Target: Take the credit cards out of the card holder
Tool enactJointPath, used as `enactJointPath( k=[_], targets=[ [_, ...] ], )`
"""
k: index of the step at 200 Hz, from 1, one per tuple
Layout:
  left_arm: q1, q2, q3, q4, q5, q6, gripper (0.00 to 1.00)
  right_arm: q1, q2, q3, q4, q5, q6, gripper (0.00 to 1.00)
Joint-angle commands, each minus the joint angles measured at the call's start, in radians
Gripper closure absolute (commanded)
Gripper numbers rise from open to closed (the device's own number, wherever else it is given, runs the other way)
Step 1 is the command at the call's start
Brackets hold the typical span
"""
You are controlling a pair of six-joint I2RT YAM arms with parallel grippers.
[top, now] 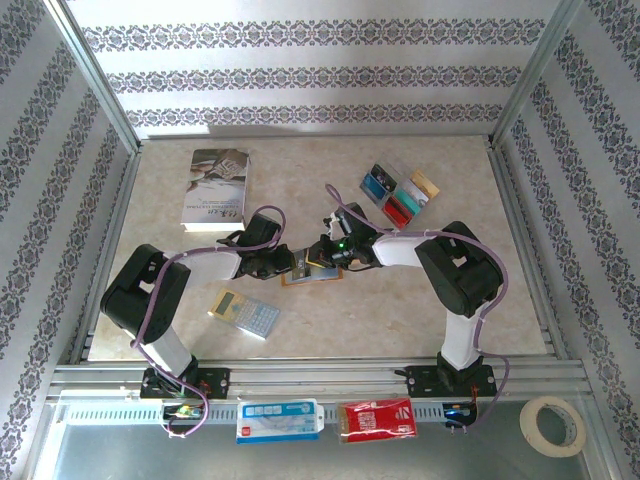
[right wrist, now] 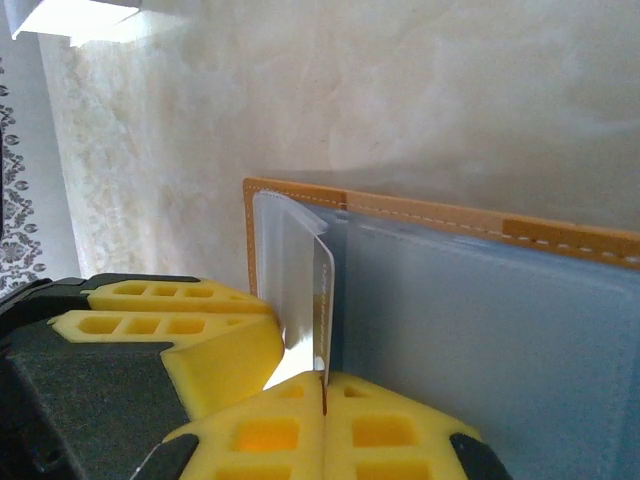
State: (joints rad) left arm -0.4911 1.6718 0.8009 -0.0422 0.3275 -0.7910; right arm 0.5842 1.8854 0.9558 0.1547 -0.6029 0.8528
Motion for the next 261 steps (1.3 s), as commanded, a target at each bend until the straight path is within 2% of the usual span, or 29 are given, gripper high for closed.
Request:
enactJointPath(
  k=[1,44,77,114,144,161,189,228,261],
  targets=[
    [-0.009,0.011,-0.015,-0.093,-0.067,0.026,0.8,-0.019,-0.046,-0.03,-0.038,0.067,-0.041,0.96],
    [-0.01,-0.024,-0.002,-0.123,-0.08,0.039,0.76,-0.065,-0.138,-0.084,-0.035,0.112,-0.083,0.98],
    [-0.009,-0.084,0.032,-0.184,-0.116,0.065,0.72,-0.099,-0.229,-0.128,0.014,0.101,-0.09,0.99],
    [-0.009,-0.233,0.04,-0.187,-0.15,0.07,0.56,-0.12,-0.321,-0.139,0.044,0.068,-0.099,1.0],
    [0.004,-0.329,-0.004,-0.058,-0.054,0.009,0.36,-0.137,-0.356,-0.151,0.153,-0.027,-0.052,1.0],
    [0.037,-0.358,-0.029,0.039,0.053,-0.061,0.3,-0.141,-0.359,-0.152,0.226,-0.098,-0.016,1.0],
    [0.072,-0.375,-0.062,0.203,0.174,-0.146,0.26,-0.141,-0.351,-0.156,0.363,-0.185,0.069,1.0],
    [0.073,-0.35,-0.03,0.245,0.227,-0.177,0.21,-0.144,-0.348,-0.138,0.431,-0.224,0.141,1.0],
    [0.073,-0.334,-0.005,0.29,0.268,-0.2,0.21,-0.145,-0.328,-0.126,0.51,-0.252,0.205,1.0]
  ],
)
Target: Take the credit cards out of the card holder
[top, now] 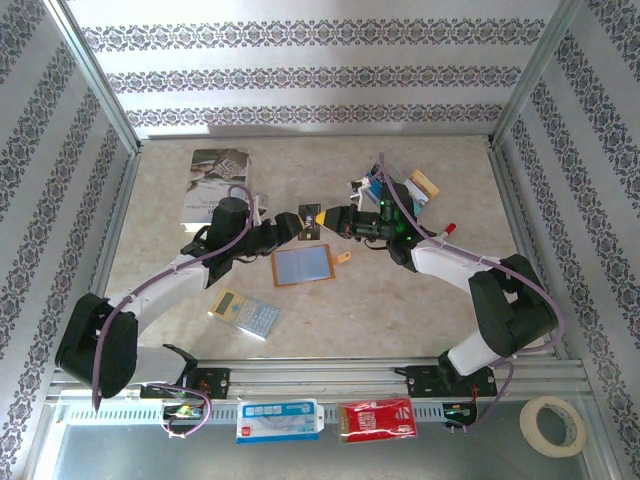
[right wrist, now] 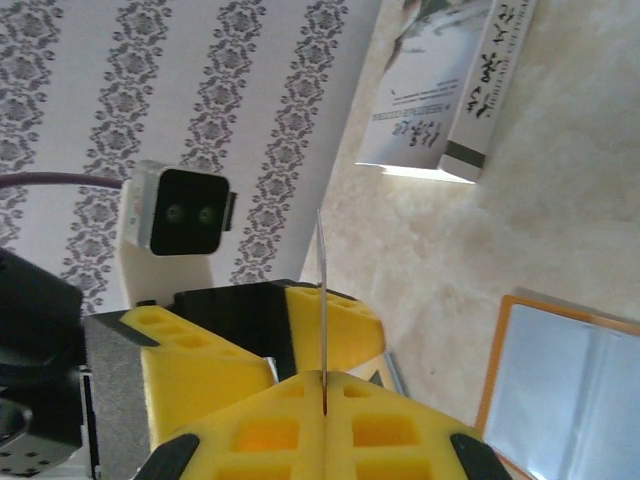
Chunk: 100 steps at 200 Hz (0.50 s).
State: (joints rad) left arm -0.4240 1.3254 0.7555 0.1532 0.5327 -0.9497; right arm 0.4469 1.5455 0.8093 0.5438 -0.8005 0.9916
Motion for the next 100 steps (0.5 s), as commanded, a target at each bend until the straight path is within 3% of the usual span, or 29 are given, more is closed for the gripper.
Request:
enactJointPath(
  k=[1,48,100],
  targets=[
    [0.006,0.012,0.04,0.097,0.065,-0.042,0.21,-0.007,0.013,0.02,0.126,-0.056,0.069,1.0],
    [0.01,0.012,0.055,0.224,0.135,-0.137,0.31,-0.02,0.036,0.02,0.302,-0.102,0.21,1.0],
    [0.011,0.012,0.056,0.291,0.158,-0.161,0.6,-0.034,0.039,0.02,0.37,-0.12,0.277,1.0]
  ],
)
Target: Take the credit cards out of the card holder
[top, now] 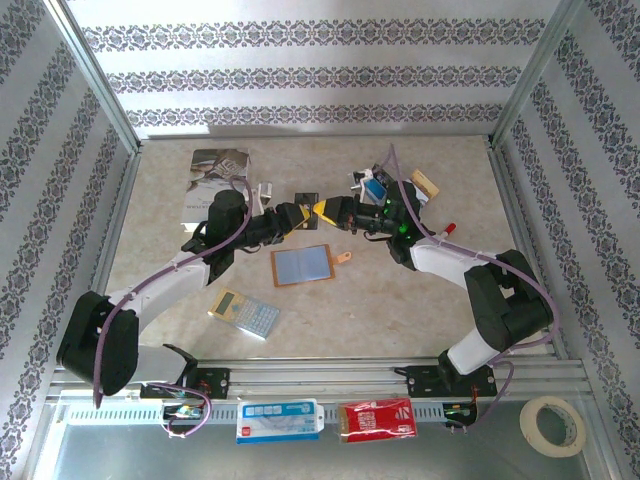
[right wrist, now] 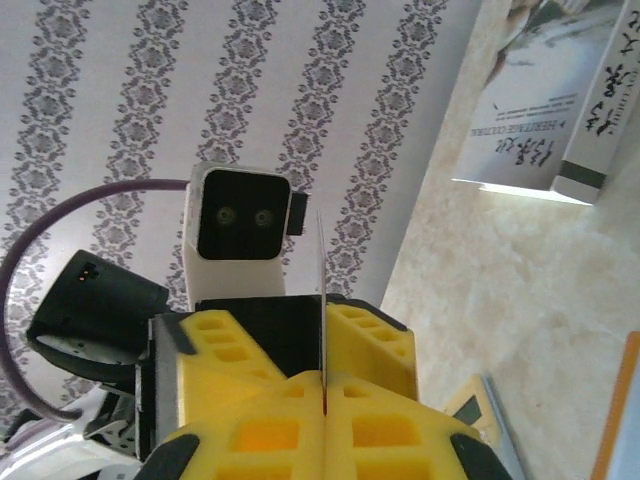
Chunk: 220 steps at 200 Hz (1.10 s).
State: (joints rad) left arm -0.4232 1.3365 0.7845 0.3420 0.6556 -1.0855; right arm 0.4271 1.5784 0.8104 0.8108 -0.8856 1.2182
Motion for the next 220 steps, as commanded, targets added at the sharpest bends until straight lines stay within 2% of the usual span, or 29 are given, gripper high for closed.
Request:
enactJointPath(
  k=[1,17,74,85,107,140,220],
  targets=[
    [0.011,0.002,0.027,0.103,0.036,-0.024,0.6,-0.014,0.006,0.019,0.105,-0.035,0.051,1.0],
    [0.012,0.004,0.026,0.117,0.047,-0.029,0.67,-0.016,0.009,0.016,0.132,-0.035,0.073,1.0],
    [0.025,-0.021,-0.002,0.141,0.044,-0.038,0.8,-0.027,0.017,-0.005,0.172,-0.03,0.103,1.0],
    [0.028,-0.022,-0.005,0.151,0.045,-0.045,0.85,-0.027,0.021,-0.007,0.182,-0.028,0.11,1.0],
    [0.027,-0.018,-0.016,0.215,0.053,-0.088,1.0,-0.022,0.031,-0.005,0.202,-0.021,0.129,0.95],
    [0.027,-0.005,-0.022,0.266,0.033,-0.134,1.0,0.014,0.053,0.016,0.229,0.018,0.153,0.86],
    [0.027,0.016,-0.035,0.293,0.016,-0.157,1.0,0.031,0.096,0.043,0.3,0.021,0.199,0.86]
  ],
)
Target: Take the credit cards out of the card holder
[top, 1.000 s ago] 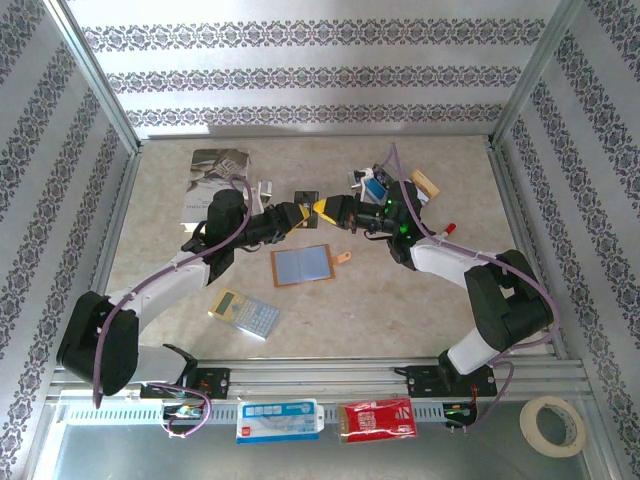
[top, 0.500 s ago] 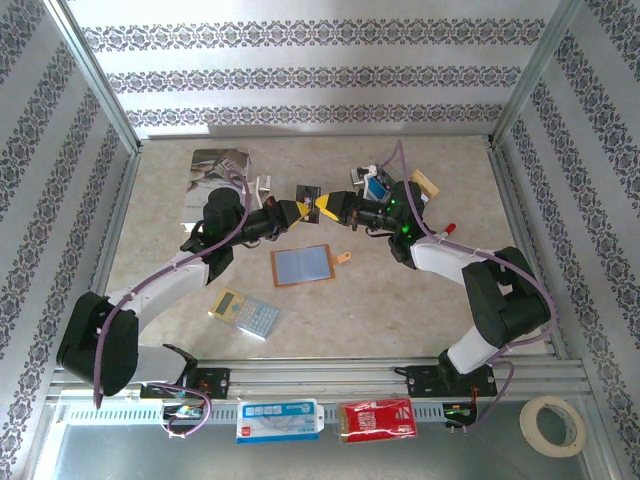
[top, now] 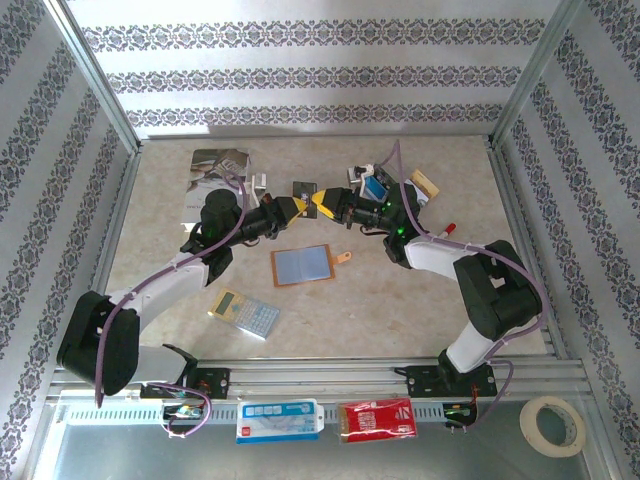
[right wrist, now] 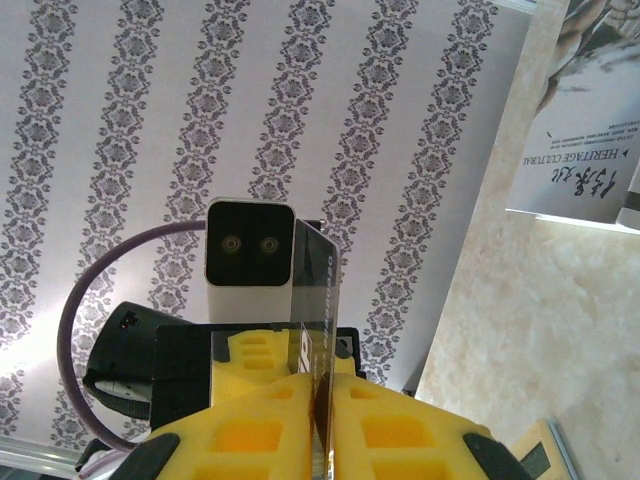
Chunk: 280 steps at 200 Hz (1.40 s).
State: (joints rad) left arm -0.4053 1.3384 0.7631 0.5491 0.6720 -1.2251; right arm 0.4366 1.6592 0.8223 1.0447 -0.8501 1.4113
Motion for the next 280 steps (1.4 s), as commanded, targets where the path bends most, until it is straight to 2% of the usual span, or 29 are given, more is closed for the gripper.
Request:
enactJointPath(
  k=[1,29,48,65,95,114,149,172,209,256,280],
  targets=[
    [0.009,0.015,-0.014,0.086,0.0,-0.017,1.0,0.021,0.016,0.032,0.066,-0.014,0.006,0.86],
    [0.009,0.017,-0.019,0.077,-0.001,-0.016,0.97,0.02,0.017,0.047,0.057,-0.034,-0.008,0.92],
    [0.016,0.002,-0.021,0.009,-0.021,0.008,0.84,0.006,0.008,0.044,0.012,-0.037,-0.044,0.99],
    [0.033,-0.031,-0.034,-0.097,-0.063,0.056,0.72,-0.019,-0.001,0.03,-0.025,-0.034,-0.076,1.0],
    [0.063,-0.113,-0.045,-0.394,-0.182,0.197,0.53,-0.08,-0.022,0.011,-0.149,-0.035,-0.169,1.0],
    [0.071,-0.157,-0.036,-0.58,-0.272,0.286,0.42,-0.125,-0.045,0.025,-0.291,-0.05,-0.27,1.0],
    [0.091,-0.221,-0.034,-0.779,-0.388,0.38,0.31,-0.223,-0.109,0.146,-0.81,-0.036,-0.641,1.0],
    [0.112,-0.227,-0.016,-0.867,-0.403,0.439,0.29,-0.274,-0.126,0.252,-1.091,0.046,-0.855,1.0],
    [0.14,-0.219,0.0,-0.914,-0.416,0.478,0.27,-0.295,-0.101,0.429,-1.401,0.268,-1.094,1.0],
    [0.165,-0.227,-0.001,-0.894,-0.386,0.503,0.15,-0.284,-0.006,0.671,-1.618,0.475,-1.323,1.0],
    [0.172,-0.228,0.001,-0.887,-0.375,0.509,0.1,-0.252,0.044,0.771,-1.668,0.556,-1.459,1.0]
  ],
)
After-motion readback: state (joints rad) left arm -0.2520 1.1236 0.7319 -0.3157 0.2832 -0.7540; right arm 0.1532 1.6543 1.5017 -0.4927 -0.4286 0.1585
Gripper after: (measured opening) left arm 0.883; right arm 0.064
